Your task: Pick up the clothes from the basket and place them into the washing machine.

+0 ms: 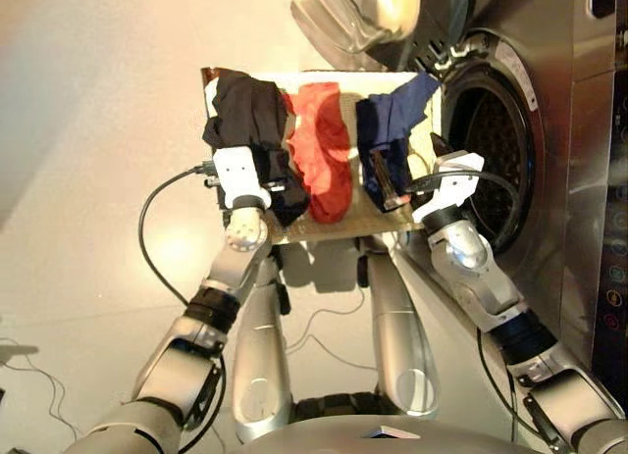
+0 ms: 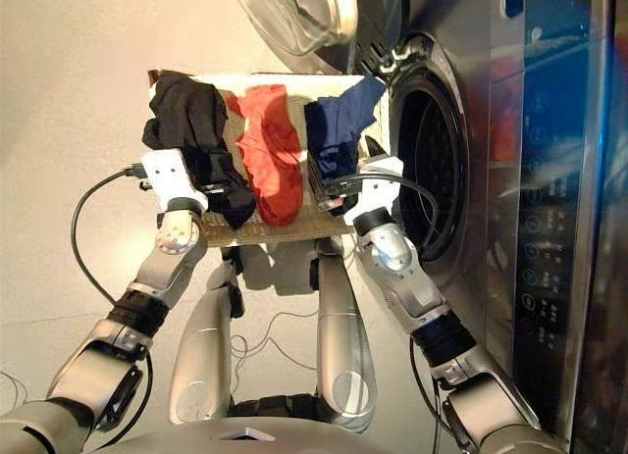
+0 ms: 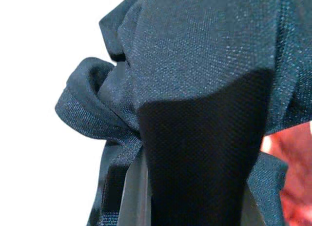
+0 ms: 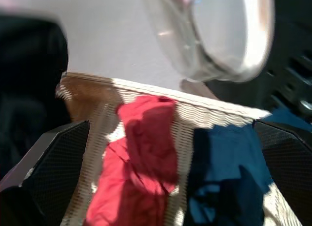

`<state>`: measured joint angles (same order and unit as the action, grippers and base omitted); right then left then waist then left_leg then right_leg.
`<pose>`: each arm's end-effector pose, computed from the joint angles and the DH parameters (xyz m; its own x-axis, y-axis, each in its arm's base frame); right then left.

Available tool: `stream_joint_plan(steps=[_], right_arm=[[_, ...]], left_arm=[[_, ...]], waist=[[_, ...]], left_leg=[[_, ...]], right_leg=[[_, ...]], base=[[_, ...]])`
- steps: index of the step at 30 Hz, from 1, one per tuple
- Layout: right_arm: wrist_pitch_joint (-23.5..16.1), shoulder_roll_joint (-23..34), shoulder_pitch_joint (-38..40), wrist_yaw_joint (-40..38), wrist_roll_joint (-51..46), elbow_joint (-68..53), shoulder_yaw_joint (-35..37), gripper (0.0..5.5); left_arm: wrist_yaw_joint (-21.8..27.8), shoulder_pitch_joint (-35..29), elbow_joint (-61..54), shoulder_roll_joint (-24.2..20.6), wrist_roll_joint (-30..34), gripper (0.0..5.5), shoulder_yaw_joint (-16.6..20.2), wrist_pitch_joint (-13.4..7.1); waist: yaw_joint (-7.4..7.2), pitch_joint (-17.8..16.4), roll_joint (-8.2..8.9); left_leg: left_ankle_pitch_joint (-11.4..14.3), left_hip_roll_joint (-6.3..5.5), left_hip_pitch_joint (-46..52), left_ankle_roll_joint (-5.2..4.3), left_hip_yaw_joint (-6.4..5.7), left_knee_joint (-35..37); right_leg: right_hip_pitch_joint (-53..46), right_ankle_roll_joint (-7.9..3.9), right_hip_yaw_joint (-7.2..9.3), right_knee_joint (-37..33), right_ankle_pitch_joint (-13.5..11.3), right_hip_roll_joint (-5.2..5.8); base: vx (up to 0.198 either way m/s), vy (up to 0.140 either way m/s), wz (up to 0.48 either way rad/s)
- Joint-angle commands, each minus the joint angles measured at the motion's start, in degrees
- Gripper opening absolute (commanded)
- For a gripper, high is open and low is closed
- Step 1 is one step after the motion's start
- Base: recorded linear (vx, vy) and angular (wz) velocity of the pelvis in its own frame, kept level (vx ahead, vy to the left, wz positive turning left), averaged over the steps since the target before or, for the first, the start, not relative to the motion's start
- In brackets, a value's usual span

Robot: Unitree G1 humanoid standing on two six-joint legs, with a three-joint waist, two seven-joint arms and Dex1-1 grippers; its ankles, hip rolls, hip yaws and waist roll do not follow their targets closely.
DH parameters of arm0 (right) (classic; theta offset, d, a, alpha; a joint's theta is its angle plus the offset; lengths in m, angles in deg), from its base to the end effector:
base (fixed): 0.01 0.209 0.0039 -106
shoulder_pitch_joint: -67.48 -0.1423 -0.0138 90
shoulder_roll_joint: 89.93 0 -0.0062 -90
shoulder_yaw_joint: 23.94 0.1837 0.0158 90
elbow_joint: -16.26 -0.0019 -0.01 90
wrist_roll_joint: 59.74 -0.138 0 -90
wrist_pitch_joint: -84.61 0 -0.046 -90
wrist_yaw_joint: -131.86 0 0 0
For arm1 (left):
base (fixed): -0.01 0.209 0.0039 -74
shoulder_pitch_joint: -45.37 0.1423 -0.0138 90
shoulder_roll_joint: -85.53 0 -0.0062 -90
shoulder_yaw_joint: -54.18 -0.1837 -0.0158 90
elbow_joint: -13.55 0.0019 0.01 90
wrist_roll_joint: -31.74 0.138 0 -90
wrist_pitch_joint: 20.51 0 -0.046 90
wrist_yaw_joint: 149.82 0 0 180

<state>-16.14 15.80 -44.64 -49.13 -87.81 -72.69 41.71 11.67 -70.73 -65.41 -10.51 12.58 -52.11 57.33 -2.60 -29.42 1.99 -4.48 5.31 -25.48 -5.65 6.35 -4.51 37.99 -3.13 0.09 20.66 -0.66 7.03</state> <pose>0.2551 -0.1569 0.1185 0.8523 0.4351 0.2902 -0.4033 0.9001 -0.1649 0.2776 0.1529 0.1181 0.9274 -0.0029 0.3740 -0.0130 0.9991 0.0400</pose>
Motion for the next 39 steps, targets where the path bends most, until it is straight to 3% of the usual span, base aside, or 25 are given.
stream_joint_plan(steps=[1,8,13,18,25,39], right_arm=[[0.0,1.1,0.2,4.0,-2.0,-6.7,-0.7,5.50],[3.2,3.2,-2.9,9.1,-1.9,-8.4,-3.4,5.50],[4.5,3.4,-7.1,10.4,-1.7,-9.4,-5.8,5.50],[5.3,2.3,-10.6,10.0,1.6,-9.4,-7.3,5.50],[5.5,-1.1,-15.2,8.6,4.2,-7.8,-9.4,5.50],[5.0,-5.4,-22.8,7.7,9.4,-4.5,-11.4,5.50]], left_arm=[[4.1,0.4,-8.9,-1.2,0.9,0.00,1.9,-7.0],[11.3,3.1,-17.9,-1.8,-5.3,0.00,2.3,-8.0],[16.8,3.6,-23.8,-3.2,-11.3,0.00,0.3,-7.4],[21.2,3.3,-29.0,-5.7,-17.9,0.00,-3.0,-4.9],[23.7,2.0,-31.9,-7.5,-21.9,0.00,-7.9,-2.3],[26.6,0.3,-32.9,-9.2,-25.7,0.00,-12.1,0.2]], waist=[[-0.67,3.7,-0.16],[0.23,5.6,-0.66],[0.87,6.4,-0.58],[1.18,6.5,-1.25],[1.31,6.8,-2.02],[1.74,6.6,-2.65]], left_leg=[[0.3,-2.53,1.6,-0.99,0.17,0.6],[0.0,-2.81,6.4,-0.77,0.54,3.6],[0.2,-2.85,7.9,-0.39,1.10,4.0],[0.3,-2.74,8.1,-0.16,1.11,3.5],[0.3,-2.61,7.9,-0.03,1.29,3.1],[0.5,-2.45,7.6,0.13,0.90,2.2]], right_leg=[[-9.2,-6.11,0.33,-13.5,-7.4,1.77],[-13.5,-6.57,0.44,-15.8,-7.8,2.16],[-14.1,-6.90,-0.51,-16.0,-8.1,2.26],[-14.5,-6.87,-0.84,-15.9,-7.9,2.17],[-14.4,-6.73,-1.09,-16.0,-7.8,2.09],[-13.9,-6.55,-1.36,-15.4,-7.5,2.07]], base=[[0.057,0.006,0.055],[0.015,0.005,0.025],[0.000,0.000,0.000],[0.000,0.000,0.000],[0.000,0.000,0.000],[0.000,0.000,0.000]])
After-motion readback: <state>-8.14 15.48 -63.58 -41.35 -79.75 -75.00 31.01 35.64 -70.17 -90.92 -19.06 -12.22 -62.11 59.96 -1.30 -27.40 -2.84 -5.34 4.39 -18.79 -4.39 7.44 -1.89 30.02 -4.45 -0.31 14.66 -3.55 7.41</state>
